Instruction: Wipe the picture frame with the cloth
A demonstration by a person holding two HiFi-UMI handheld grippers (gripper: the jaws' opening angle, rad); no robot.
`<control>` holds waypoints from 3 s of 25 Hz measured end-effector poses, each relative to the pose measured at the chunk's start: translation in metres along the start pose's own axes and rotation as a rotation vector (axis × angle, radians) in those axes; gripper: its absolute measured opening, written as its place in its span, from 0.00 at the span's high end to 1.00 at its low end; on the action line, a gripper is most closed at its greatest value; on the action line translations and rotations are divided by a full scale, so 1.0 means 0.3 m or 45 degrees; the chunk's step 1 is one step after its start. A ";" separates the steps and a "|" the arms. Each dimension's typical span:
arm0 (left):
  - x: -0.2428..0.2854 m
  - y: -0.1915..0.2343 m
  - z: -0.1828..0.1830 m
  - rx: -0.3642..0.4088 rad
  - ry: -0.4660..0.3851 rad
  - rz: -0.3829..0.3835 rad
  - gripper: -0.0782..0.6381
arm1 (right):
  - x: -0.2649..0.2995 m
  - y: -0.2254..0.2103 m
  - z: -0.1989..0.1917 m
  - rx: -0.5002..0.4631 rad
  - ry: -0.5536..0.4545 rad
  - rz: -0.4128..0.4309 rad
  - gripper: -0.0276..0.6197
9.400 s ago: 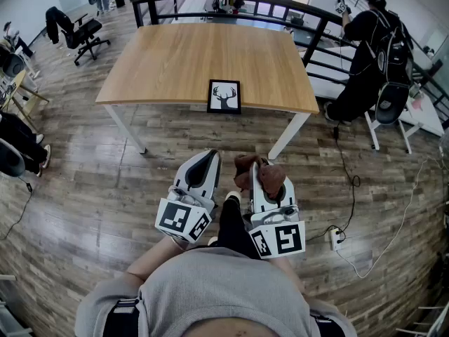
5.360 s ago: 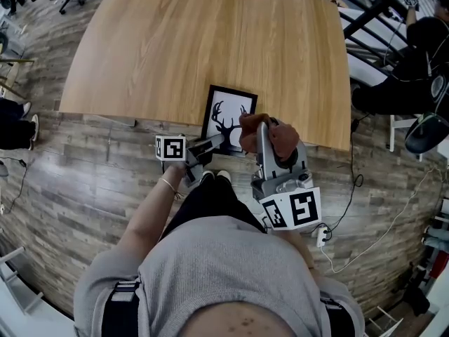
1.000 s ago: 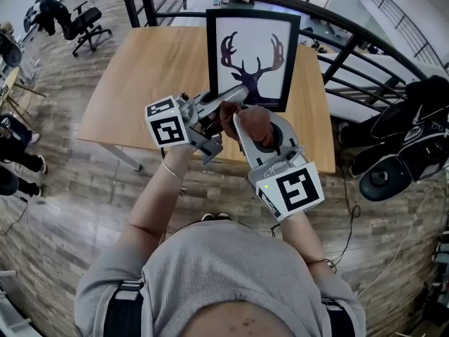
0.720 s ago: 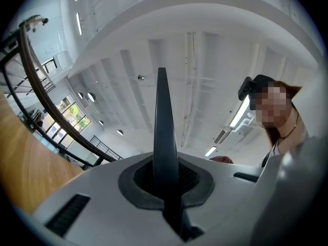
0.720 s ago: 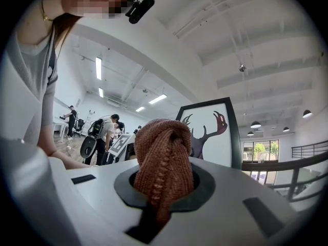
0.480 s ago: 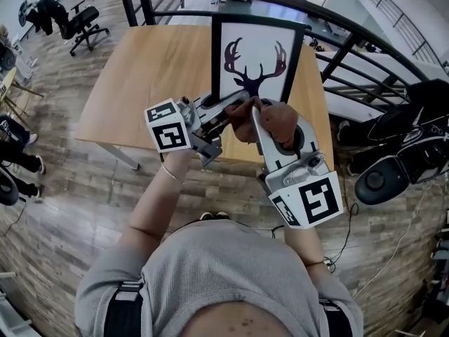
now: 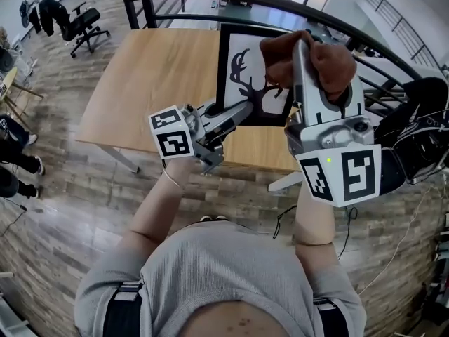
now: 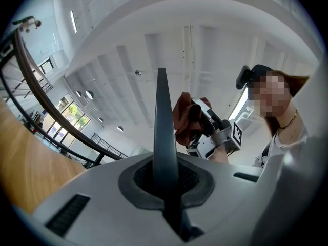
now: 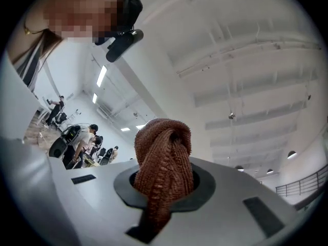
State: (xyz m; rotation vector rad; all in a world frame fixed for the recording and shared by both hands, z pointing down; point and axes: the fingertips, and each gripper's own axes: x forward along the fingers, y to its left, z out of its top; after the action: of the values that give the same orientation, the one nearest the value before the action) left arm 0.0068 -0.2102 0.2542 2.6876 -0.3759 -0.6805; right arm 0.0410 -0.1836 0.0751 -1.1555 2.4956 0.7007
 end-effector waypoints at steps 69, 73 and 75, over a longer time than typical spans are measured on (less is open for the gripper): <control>-0.005 0.019 -0.003 -0.059 -0.057 -0.007 0.87 | -0.180 0.155 -0.501 0.067 0.483 0.030 0.89; -0.004 0.019 -0.002 -0.062 -0.061 -0.011 0.87 | -0.199 0.158 -0.512 0.085 0.501 0.011 0.89; -0.003 0.018 -0.003 -0.061 -0.063 -0.011 0.87 | -0.210 0.160 -0.518 0.088 0.508 0.014 0.89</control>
State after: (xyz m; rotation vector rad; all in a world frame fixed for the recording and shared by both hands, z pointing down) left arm 0.0056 -0.2146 0.2573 2.6326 -0.3566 -0.7499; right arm 0.0334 -0.2024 0.2484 -1.3692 2.8233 0.4130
